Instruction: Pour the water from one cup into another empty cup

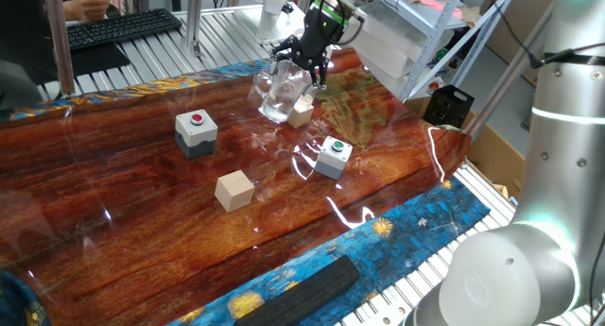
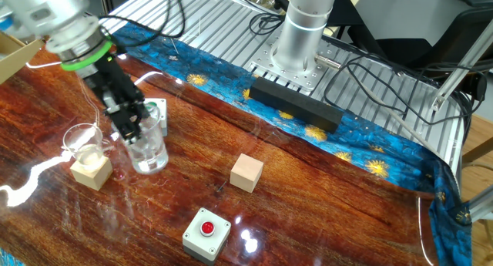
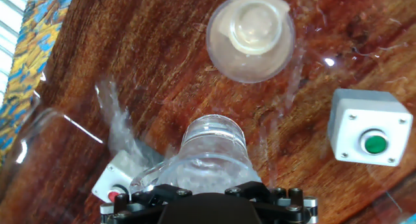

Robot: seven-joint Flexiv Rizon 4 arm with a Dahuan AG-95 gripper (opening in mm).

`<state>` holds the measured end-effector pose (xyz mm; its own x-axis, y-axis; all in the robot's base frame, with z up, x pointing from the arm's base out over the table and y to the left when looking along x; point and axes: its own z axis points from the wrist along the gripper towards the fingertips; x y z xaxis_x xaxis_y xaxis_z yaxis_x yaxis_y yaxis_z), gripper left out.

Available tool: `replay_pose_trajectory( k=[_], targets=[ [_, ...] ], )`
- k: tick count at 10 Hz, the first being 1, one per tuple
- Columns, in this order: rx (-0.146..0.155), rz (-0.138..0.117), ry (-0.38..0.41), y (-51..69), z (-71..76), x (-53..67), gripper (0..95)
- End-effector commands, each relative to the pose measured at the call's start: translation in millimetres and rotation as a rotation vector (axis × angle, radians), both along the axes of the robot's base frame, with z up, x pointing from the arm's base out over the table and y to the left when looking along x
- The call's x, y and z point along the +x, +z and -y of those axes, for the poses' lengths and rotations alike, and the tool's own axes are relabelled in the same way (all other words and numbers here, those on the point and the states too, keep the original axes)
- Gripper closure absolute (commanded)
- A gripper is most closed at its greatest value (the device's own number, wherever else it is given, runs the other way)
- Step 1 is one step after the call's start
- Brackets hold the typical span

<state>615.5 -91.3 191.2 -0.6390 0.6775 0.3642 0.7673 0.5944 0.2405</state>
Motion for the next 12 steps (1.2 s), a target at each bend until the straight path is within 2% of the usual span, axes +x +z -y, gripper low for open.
replay_pose_trajectory(
  k=[1,9,12],
  targets=[
    [0.003,-0.002,0.005,-1.0,0.0,-0.5,95.0],
    [-0.004,0.003,0.025,-0.8,-0.5,-0.9,95.0],
    [-0.025,0.018,0.057,-0.8,-0.6,-1.0,95.0]
  ],
)
